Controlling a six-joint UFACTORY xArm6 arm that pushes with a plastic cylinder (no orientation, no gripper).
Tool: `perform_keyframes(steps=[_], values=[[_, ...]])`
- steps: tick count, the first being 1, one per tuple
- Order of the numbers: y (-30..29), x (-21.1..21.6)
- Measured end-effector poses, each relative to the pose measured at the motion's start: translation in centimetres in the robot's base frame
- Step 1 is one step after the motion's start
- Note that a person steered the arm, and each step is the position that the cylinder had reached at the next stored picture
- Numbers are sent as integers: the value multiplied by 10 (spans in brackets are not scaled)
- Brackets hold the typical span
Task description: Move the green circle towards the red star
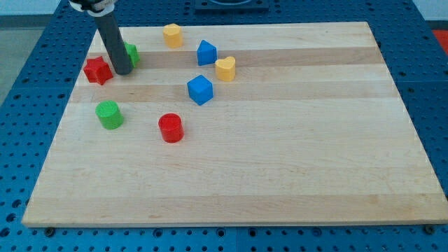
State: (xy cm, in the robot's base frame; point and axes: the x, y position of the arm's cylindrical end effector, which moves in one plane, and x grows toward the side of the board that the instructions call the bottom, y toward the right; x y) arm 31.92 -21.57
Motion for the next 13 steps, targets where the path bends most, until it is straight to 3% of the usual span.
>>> perform_keyframes(steps=[4, 6, 8, 9, 10, 11, 13], values=[[-22, -15], [18, 58], [-45, 90], [-71, 139], [-37, 177], [2, 172], [-4, 121]])
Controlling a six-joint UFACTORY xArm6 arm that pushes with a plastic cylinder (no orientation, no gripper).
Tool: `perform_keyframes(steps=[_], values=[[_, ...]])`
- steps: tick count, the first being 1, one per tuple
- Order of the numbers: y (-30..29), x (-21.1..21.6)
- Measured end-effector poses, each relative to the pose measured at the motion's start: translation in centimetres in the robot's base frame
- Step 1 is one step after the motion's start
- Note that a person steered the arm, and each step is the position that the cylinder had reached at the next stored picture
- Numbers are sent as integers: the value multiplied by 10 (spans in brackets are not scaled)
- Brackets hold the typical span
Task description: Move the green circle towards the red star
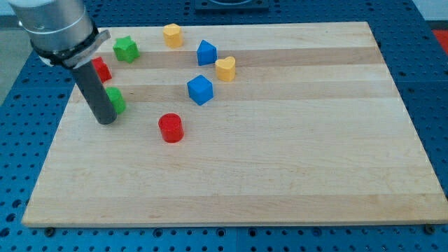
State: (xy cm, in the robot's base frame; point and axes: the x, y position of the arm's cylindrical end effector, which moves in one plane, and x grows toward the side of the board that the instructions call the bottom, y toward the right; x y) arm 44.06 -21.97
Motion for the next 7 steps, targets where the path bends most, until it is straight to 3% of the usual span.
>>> perform_keyframes(steps=[2, 7], values=[[-37, -1], [-12, -43]])
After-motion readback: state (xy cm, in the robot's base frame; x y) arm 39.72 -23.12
